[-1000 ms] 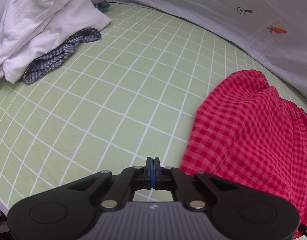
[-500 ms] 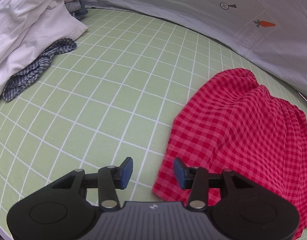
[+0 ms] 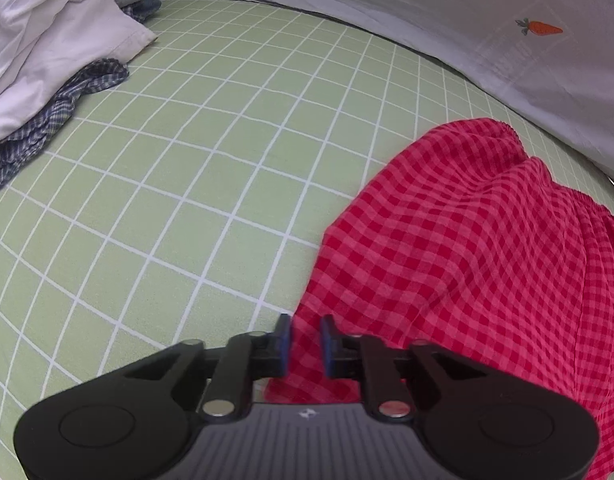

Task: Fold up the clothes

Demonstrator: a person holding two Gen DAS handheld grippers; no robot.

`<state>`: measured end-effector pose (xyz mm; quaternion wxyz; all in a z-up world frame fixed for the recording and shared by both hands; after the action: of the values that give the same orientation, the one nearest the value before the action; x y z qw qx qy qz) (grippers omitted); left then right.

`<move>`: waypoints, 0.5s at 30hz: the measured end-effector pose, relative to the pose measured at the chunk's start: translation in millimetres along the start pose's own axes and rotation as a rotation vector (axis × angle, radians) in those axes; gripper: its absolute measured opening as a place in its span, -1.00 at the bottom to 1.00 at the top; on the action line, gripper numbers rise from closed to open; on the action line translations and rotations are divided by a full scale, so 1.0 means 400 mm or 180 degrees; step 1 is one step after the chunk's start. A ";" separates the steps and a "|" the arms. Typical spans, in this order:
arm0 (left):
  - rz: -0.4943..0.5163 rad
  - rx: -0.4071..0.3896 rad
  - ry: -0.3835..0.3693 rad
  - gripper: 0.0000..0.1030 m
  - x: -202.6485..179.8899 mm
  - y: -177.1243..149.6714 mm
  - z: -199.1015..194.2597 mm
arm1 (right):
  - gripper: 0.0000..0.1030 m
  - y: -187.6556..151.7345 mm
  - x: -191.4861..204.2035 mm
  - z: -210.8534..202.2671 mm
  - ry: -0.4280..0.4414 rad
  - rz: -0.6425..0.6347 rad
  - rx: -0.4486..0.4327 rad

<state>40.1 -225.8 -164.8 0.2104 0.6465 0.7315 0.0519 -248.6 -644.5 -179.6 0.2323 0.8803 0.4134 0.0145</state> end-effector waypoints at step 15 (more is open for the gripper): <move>0.0113 -0.0531 -0.0534 -1.00 -0.140 0.109 -0.152 | 0.26 -0.051 -0.056 -0.066 0.0217 0.0376 -0.0271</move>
<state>61.6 -261.3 -81.0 0.3230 0.6417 0.6928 0.0621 -283.7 -639.3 -161.1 0.2540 0.8915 0.3674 0.0757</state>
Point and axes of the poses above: each gripper's, at about its wrist camera, not at the fingertips, and z roughly the way its jaws point, x to its left, y to its top, the point moved 4 cm from there along z, roughly the way its jaws point, and after that the axes turned 14 degrees about -z, right-handed, at the moved point
